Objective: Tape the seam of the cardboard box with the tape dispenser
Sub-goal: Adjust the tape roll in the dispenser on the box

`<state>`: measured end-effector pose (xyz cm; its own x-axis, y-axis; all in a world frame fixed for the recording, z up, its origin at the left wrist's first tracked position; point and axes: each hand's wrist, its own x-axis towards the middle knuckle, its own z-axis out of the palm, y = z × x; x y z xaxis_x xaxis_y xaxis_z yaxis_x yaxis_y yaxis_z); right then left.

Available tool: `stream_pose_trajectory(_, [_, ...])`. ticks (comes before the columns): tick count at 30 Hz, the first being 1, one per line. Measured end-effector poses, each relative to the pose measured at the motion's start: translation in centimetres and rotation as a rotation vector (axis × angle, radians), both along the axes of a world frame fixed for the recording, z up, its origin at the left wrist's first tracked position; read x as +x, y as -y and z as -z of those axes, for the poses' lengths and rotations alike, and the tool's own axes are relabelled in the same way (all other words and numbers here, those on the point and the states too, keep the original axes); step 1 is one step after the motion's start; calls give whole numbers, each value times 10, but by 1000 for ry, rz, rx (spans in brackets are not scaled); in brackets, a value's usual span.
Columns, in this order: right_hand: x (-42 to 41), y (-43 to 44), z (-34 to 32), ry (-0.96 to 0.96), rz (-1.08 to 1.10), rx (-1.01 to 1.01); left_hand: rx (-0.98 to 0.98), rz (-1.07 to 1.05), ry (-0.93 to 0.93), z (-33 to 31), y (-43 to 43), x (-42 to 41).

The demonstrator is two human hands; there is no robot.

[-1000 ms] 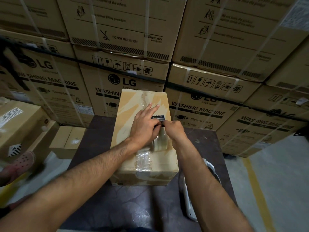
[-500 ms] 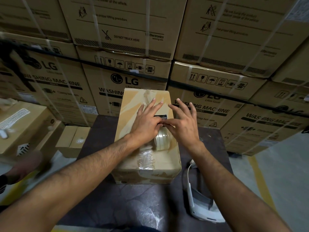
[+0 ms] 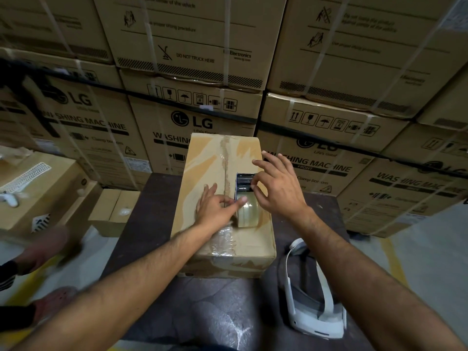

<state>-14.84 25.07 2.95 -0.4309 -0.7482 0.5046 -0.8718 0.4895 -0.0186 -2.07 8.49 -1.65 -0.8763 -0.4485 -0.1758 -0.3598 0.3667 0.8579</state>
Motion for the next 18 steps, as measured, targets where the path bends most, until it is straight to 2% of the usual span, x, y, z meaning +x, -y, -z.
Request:
stream_pose_trajectory(3, [-2,2,-1,20,-16,-4,68,-13,47,1,-5,-5])
stream_pose_trajectory(8, [-4,4,-4,87,50,-14,225,-37,1,5,-6,-8])
stream_pose_trajectory(13, [-6,10,-4,210,220,-43,164,-35,-55,-3,-8,-8])
stream_pose_trajectory(15, [-8,9,0,146,222,13,146,-45,-52,-3,-10,-8])
stream_pose_trajectory(18, [-8,7,4,16,109,94,136,-66,-58,0,-13,-7])
